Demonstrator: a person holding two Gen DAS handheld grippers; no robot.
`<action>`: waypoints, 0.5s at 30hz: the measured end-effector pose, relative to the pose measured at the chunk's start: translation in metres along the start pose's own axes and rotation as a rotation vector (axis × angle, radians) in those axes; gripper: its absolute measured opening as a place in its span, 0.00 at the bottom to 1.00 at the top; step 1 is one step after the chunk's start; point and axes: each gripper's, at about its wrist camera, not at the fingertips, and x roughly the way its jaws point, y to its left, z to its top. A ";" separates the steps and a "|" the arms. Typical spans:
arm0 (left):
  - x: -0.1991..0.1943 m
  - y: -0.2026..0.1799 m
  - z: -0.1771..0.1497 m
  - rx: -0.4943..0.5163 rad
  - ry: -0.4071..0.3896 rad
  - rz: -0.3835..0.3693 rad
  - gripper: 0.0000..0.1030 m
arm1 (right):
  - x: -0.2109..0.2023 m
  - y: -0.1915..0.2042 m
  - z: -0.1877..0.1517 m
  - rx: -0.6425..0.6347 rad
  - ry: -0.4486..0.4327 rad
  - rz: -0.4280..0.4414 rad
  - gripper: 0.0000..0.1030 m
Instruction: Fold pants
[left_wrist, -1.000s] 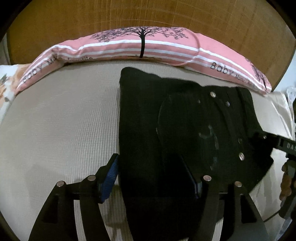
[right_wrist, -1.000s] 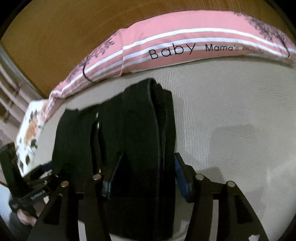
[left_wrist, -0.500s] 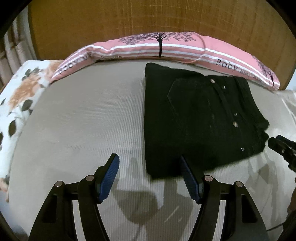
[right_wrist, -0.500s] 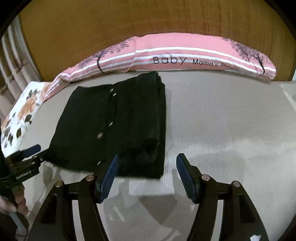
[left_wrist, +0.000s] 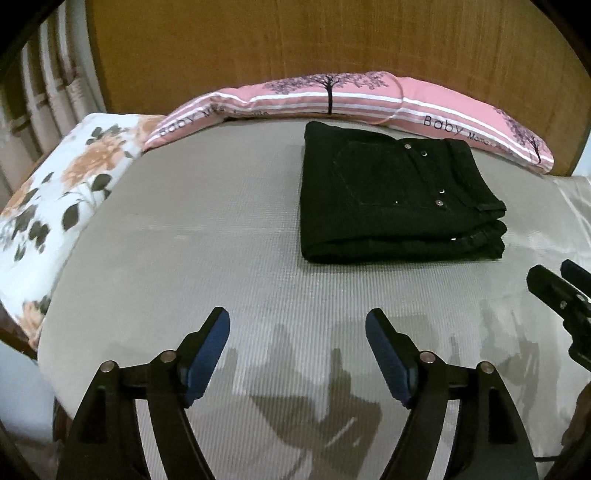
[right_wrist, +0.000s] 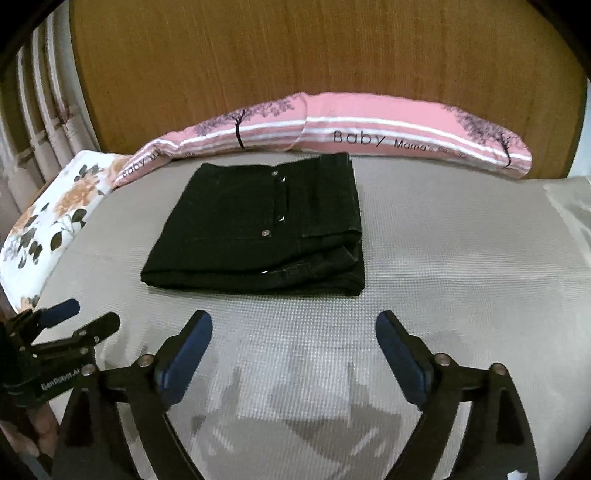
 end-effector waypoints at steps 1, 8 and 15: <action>-0.004 0.000 -0.002 -0.003 -0.006 0.001 0.78 | -0.004 0.000 -0.001 0.007 -0.007 -0.003 0.91; -0.022 -0.004 -0.008 -0.009 -0.033 0.012 0.85 | -0.019 0.003 -0.011 0.014 -0.014 -0.057 0.99; -0.036 -0.007 -0.011 0.002 -0.088 0.050 0.85 | -0.029 0.006 -0.015 0.005 -0.033 -0.073 0.99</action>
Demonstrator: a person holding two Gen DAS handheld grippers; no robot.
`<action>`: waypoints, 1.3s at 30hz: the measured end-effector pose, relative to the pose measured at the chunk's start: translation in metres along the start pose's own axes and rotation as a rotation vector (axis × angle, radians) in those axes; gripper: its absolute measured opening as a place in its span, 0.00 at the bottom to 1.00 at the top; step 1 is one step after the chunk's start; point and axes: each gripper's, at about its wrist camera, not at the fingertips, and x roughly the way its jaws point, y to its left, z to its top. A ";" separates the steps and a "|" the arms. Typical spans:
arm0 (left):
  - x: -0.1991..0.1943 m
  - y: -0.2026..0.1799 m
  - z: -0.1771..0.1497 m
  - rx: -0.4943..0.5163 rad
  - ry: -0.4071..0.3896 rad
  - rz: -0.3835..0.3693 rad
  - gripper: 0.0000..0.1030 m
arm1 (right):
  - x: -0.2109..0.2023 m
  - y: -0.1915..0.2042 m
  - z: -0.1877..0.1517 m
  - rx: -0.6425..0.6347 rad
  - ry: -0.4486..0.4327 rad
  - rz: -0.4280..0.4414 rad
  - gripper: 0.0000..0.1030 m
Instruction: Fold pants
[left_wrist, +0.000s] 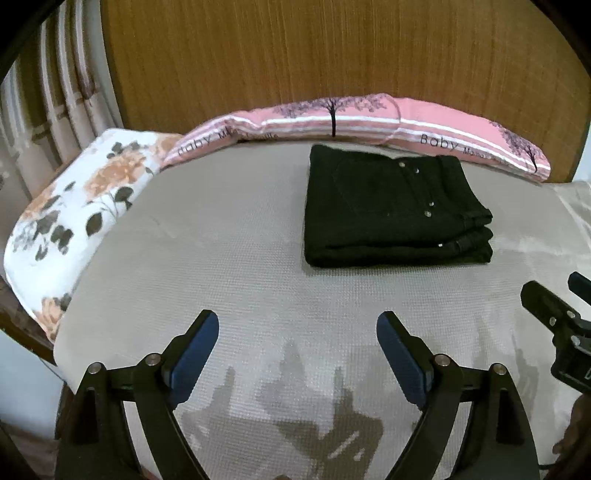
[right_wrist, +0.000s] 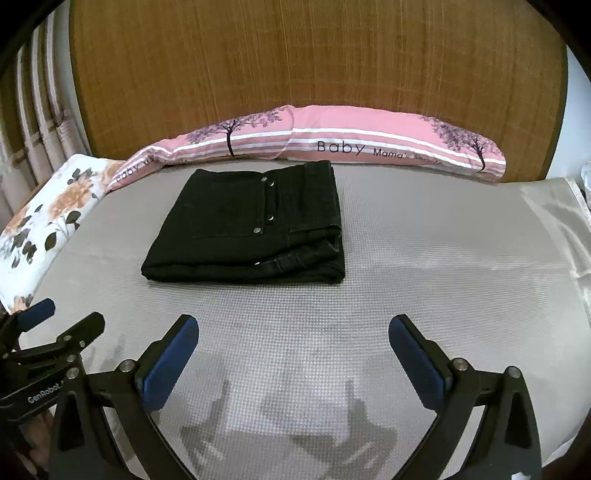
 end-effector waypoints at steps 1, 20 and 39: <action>-0.001 0.000 0.000 0.002 -0.008 0.006 0.85 | -0.001 0.000 0.000 -0.002 0.000 0.002 0.99; -0.006 0.005 -0.003 0.011 -0.021 -0.002 0.85 | -0.008 0.019 -0.001 -0.046 -0.008 -0.022 0.99; -0.006 0.001 -0.006 0.029 -0.028 0.004 0.85 | -0.007 0.018 -0.004 -0.037 0.004 -0.031 0.99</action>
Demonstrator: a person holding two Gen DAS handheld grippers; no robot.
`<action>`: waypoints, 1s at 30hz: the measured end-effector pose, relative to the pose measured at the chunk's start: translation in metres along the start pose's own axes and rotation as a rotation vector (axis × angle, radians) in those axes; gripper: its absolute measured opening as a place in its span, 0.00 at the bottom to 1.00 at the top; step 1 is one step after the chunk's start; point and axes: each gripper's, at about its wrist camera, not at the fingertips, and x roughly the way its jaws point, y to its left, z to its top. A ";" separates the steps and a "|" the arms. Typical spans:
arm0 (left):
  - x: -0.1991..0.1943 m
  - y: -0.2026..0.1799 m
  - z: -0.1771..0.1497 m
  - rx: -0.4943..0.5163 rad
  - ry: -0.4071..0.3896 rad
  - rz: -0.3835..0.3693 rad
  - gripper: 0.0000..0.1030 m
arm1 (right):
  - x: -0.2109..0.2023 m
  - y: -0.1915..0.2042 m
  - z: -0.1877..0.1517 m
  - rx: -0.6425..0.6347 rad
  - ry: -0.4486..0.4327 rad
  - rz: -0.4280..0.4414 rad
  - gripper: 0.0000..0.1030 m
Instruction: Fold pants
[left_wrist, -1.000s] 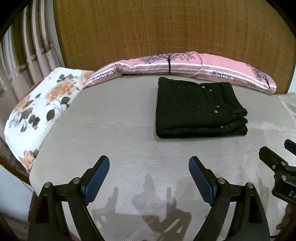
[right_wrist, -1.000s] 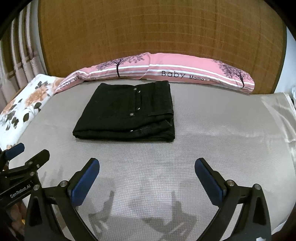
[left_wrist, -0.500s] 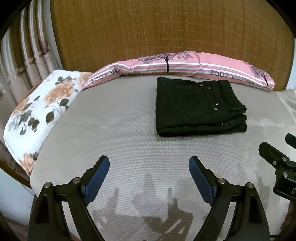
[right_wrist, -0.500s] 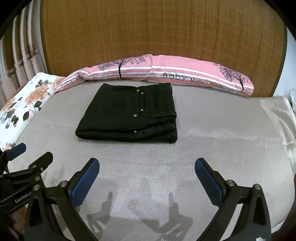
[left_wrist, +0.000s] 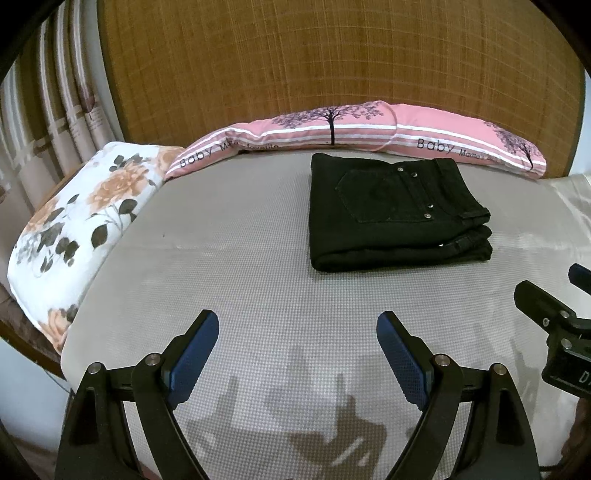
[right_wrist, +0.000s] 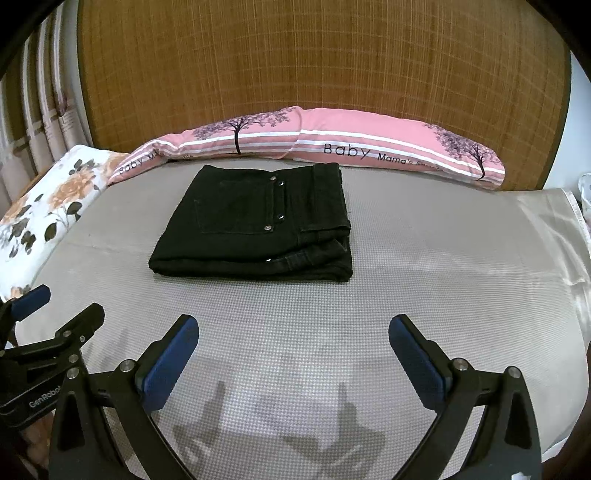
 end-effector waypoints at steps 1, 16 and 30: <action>0.000 0.000 0.000 0.000 0.001 -0.001 0.85 | 0.000 0.000 0.000 -0.001 0.002 0.000 0.99; 0.005 -0.001 -0.004 0.004 0.013 -0.008 0.85 | 0.003 0.003 -0.004 -0.002 0.018 0.010 0.99; 0.008 0.001 -0.004 0.009 0.022 -0.015 0.85 | 0.008 0.004 -0.010 0.010 0.032 0.013 0.99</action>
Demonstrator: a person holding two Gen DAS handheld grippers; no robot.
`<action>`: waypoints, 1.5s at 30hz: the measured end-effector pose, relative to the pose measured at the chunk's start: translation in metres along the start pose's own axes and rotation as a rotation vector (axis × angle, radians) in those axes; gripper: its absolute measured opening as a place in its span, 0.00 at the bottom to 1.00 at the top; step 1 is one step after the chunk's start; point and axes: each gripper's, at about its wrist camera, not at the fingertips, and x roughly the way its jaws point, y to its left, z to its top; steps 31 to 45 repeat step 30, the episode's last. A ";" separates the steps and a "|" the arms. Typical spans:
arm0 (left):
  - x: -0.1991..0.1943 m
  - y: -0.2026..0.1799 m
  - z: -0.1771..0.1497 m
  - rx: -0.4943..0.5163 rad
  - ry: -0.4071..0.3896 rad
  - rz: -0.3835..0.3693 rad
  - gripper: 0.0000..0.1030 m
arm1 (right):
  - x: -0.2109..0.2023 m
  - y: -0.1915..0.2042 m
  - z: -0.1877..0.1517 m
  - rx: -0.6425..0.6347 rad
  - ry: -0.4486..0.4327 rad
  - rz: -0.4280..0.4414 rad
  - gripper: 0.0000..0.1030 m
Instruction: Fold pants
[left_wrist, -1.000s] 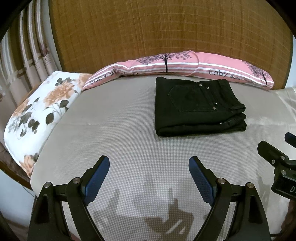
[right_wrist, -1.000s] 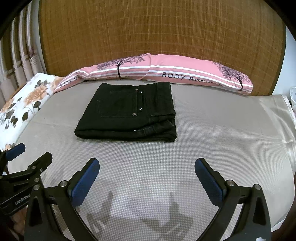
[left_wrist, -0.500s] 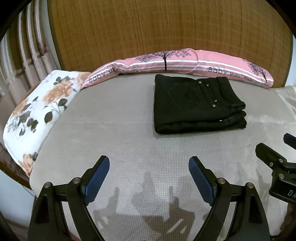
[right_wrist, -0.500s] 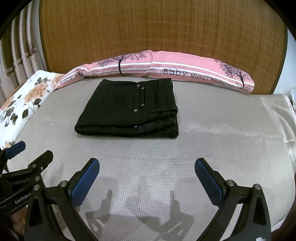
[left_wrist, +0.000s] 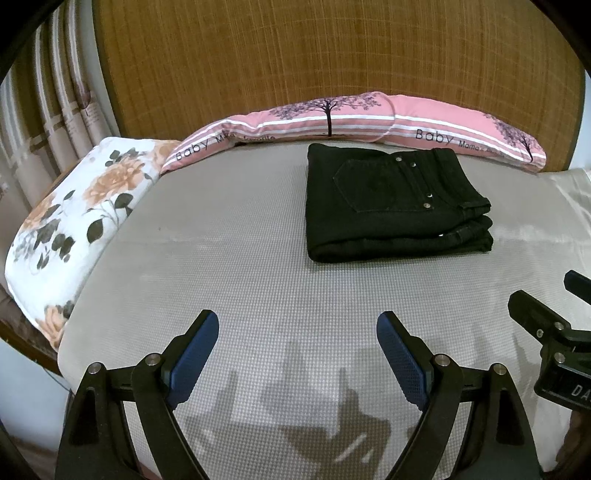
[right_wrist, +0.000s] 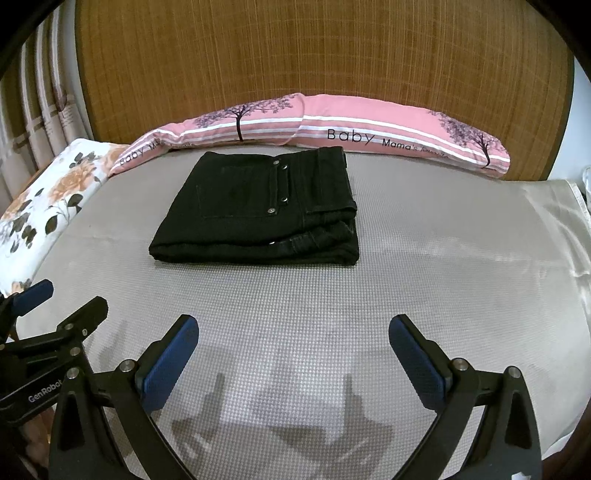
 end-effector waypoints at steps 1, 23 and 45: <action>0.001 0.000 0.000 0.002 0.002 -0.001 0.85 | 0.000 0.000 0.000 0.001 0.001 -0.006 0.99; 0.011 0.002 0.005 0.027 0.026 -0.007 0.85 | 0.004 -0.003 -0.006 0.020 0.022 0.004 0.99; 0.015 0.003 0.005 0.022 0.044 -0.025 0.85 | 0.006 -0.007 -0.007 0.033 0.029 0.011 0.99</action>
